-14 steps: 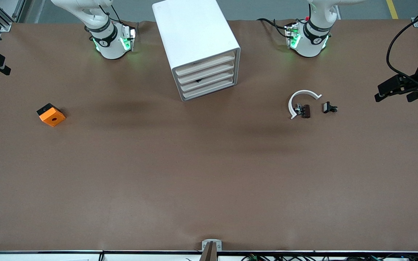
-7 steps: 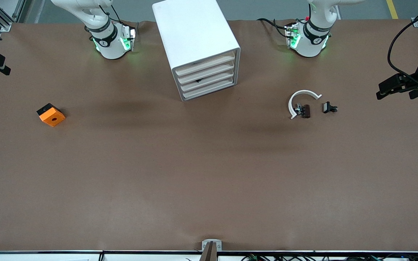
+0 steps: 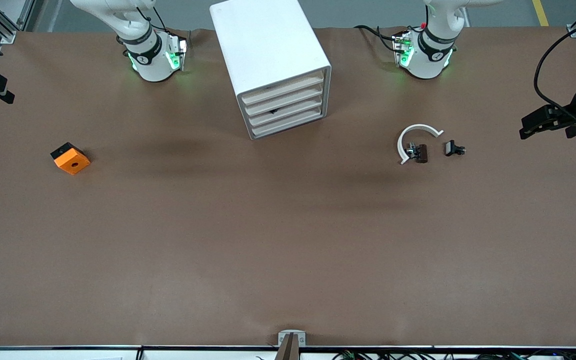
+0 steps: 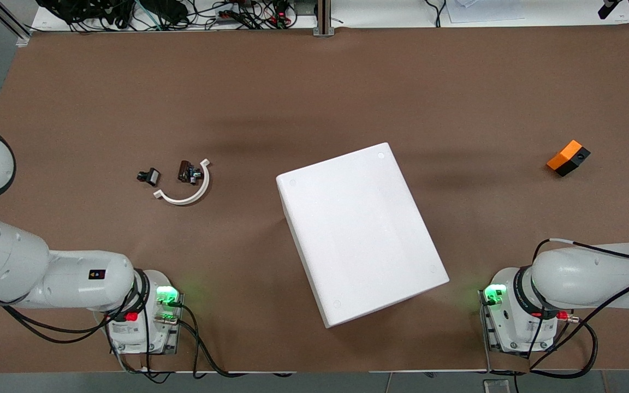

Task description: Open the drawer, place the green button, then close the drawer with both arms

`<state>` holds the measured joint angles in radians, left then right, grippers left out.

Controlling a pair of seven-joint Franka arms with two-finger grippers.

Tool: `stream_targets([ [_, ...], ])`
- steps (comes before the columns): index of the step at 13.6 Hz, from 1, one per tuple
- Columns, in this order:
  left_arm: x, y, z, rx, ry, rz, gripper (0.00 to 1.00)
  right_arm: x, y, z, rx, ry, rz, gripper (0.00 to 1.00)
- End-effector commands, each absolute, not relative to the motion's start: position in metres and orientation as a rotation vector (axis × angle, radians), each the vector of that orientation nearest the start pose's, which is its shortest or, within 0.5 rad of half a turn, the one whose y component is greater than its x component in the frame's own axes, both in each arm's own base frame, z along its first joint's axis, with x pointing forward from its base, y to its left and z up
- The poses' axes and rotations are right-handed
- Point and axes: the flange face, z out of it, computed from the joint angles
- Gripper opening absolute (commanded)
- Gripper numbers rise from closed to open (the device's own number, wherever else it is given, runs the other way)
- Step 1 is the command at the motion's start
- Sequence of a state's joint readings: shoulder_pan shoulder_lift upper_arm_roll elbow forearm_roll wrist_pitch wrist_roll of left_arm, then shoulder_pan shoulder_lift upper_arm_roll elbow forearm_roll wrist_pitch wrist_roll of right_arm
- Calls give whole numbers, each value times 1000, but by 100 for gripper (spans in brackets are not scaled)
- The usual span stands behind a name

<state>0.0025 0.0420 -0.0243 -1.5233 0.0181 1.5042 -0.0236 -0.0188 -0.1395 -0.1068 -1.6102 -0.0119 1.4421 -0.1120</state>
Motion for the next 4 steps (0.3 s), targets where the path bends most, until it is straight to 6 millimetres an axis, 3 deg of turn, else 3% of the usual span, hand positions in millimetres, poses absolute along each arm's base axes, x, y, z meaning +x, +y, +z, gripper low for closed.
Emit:
stream_targets([
  [1, 560, -11, 623, -3103, 18, 101, 100, 482, -70, 670, -3143, 30, 43, 100],
  [4, 560, -10, 623, -3108, 12, 102, 100, 482, -71, 669, -3136, 34, 49, 100],
])
